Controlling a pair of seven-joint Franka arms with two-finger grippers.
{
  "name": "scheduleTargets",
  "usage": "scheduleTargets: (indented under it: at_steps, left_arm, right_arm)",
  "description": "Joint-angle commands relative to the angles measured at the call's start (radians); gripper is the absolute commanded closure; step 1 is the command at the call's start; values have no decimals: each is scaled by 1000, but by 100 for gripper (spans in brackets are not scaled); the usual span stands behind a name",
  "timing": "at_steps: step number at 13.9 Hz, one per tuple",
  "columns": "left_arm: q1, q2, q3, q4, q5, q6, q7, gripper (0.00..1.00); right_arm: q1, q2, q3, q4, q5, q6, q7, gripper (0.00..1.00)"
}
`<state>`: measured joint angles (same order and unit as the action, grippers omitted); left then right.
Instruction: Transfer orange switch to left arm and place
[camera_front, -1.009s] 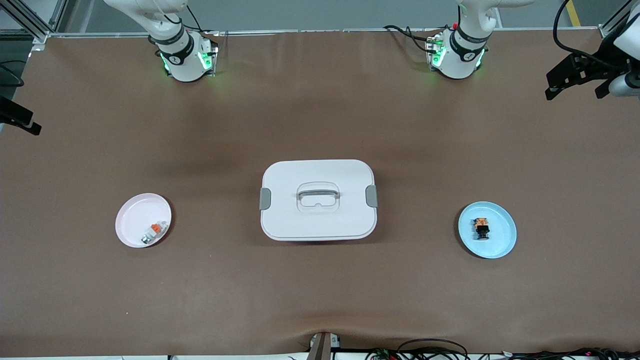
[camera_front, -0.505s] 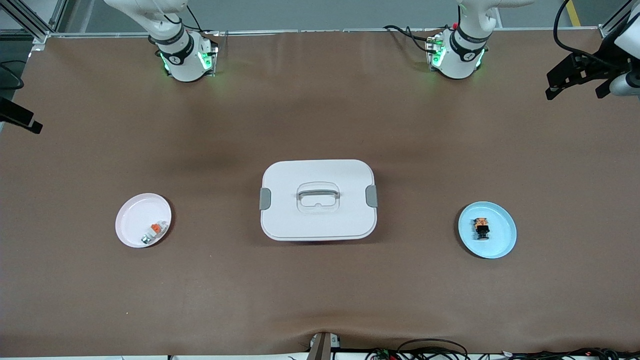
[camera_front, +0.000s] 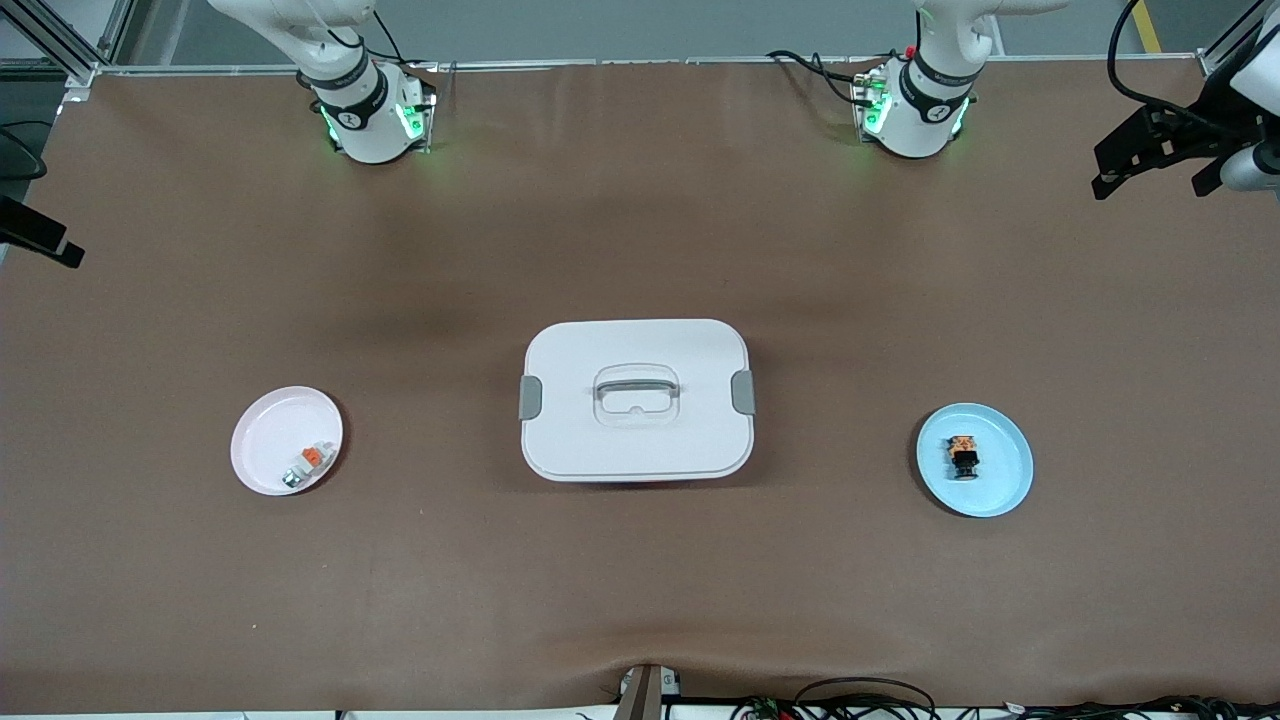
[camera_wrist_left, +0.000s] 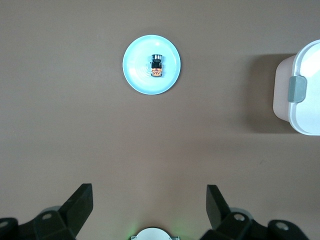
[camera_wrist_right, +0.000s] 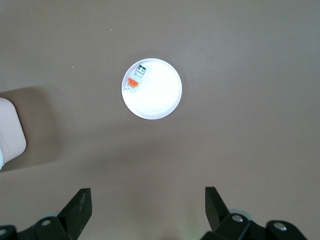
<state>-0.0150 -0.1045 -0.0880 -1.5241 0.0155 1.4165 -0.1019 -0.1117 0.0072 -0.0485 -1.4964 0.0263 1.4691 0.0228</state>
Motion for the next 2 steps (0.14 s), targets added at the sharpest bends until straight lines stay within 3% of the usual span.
scheduleTargets:
  at_steps: [1,2]
  left_arm:
    - [-2,-3,-3,15,-5,-16,-10,0]
    - [0,-3,-3,15,-5,-14,-10,0]
  right_arm:
    - [-16,-6,9,12,-8,-15,-1,0]
    - [-23,-6,9,10,-6,-13,-20,0]
